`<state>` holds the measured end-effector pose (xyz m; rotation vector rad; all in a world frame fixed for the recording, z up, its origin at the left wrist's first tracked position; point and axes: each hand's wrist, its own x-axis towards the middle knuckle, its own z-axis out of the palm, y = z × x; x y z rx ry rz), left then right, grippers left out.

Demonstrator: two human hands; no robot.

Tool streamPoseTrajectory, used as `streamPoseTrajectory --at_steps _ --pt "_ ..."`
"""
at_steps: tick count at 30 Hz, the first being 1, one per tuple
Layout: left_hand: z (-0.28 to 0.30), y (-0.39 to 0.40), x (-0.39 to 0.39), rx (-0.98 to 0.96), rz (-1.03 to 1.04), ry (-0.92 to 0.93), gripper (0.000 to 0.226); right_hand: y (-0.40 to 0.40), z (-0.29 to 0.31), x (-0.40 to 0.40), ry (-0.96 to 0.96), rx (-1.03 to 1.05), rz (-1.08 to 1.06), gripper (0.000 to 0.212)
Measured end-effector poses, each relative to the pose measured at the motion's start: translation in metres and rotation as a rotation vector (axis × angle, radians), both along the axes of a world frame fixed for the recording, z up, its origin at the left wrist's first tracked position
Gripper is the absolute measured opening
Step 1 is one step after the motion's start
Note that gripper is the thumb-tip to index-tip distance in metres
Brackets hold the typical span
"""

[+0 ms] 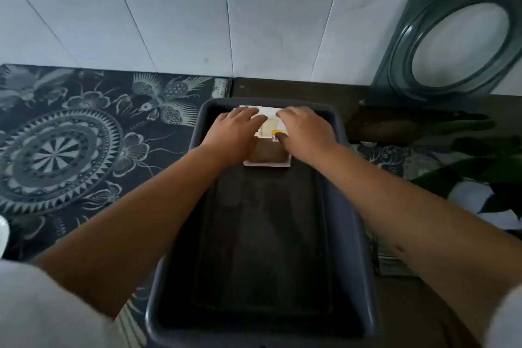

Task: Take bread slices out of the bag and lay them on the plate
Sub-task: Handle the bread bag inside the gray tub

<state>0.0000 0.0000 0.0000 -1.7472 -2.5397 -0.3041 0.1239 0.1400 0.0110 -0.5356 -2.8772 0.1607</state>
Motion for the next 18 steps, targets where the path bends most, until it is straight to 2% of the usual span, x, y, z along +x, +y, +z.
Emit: streamPoseTrajectory --at_steps 5,7,10,13,18 --pt "-0.018 0.033 -0.030 -0.068 -0.013 0.176 0.054 0.035 -0.015 -0.035 -0.067 0.155 0.117 0.045" --pt "-0.020 0.044 -0.038 -0.127 -0.023 0.216 0.058 0.047 -0.023 -0.039 -0.092 0.210 0.154 0.036" --pt "-0.016 0.055 -0.046 -0.117 -0.033 0.212 0.044 0.058 -0.027 -0.039 -0.061 0.244 0.201 0.013" --pt "-0.019 0.052 -0.047 -0.059 -0.073 0.207 0.036 0.062 -0.030 -0.035 -0.036 0.250 0.243 0.003" --pt "-0.016 0.029 -0.036 -0.051 -0.127 0.204 0.030 0.052 -0.023 -0.014 -0.121 0.266 0.291 0.012"
